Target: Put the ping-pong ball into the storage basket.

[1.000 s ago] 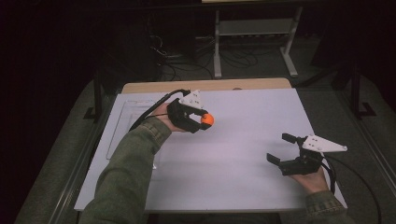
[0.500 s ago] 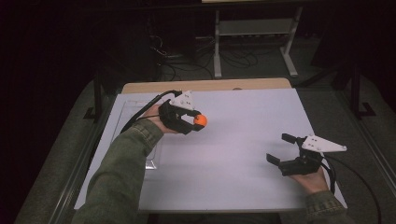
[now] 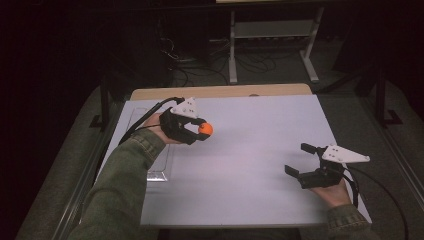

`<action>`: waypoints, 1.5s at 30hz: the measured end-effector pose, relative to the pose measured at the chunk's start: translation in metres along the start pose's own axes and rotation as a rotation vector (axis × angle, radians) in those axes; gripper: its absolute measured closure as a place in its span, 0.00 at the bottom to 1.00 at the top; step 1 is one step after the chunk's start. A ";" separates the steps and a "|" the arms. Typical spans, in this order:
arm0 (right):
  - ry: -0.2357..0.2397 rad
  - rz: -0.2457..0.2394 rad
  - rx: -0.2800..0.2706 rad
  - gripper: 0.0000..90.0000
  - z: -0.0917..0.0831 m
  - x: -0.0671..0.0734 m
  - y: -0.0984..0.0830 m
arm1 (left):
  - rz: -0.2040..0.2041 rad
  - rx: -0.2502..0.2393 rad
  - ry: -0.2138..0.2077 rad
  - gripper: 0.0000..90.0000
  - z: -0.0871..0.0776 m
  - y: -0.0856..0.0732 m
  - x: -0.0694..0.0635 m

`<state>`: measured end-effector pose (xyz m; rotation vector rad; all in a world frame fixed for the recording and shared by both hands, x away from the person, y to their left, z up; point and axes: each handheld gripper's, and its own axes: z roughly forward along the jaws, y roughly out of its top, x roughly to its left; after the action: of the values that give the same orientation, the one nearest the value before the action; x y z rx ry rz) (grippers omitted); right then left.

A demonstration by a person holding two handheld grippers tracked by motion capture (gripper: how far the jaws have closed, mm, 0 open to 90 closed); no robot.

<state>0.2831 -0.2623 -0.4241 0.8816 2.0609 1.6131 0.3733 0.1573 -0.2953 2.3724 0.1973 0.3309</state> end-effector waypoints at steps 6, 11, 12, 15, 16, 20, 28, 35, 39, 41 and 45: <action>0.001 -0.006 0.003 0.00 0.001 0.001 0.000 | -0.004 0.012 0.005 0.56 -0.005 -0.005 0.000; -0.001 -0.006 0.002 0.00 0.000 0.000 0.000 | -0.004 0.009 0.016 0.56 -0.011 -0.009 0.001; -0.001 -0.006 0.002 0.00 0.000 0.000 0.000 | -0.005 0.011 0.017 0.56 -0.012 -0.010 0.001; -0.002 -0.005 0.001 0.00 0.000 0.000 0.000 | -0.009 0.016 0.019 0.56 -0.013 -0.013 0.002; -0.002 -0.005 0.002 0.00 0.000 0.000 0.000 | -0.010 0.016 0.020 0.56 -0.013 -0.014 0.002; 0.000 -0.003 0.001 0.00 0.000 0.000 0.000 | -0.017 0.018 0.024 0.56 -0.016 -0.017 0.003; 0.000 -0.007 0.003 0.00 0.000 0.000 0.000 | -0.021 0.040 0.029 0.56 -0.025 -0.021 0.004; -0.001 -0.008 0.006 0.00 0.000 0.000 0.000 | -0.032 0.052 0.047 0.56 -0.036 -0.026 0.004; -0.001 -0.009 0.007 0.00 0.001 0.000 0.000 | -0.040 0.061 0.057 0.56 -0.041 -0.030 0.005; -0.002 -0.009 0.008 0.00 0.001 0.000 0.000 | -0.041 0.063 0.059 0.56 -0.044 -0.032 0.006; -0.001 -0.009 0.009 0.00 0.001 0.001 0.000 | -0.043 0.078 0.057 0.56 -0.047 -0.035 0.006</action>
<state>0.2834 -0.2612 -0.4244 0.8754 2.0695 1.6000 0.3633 0.2145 -0.2849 2.4332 0.2924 0.3770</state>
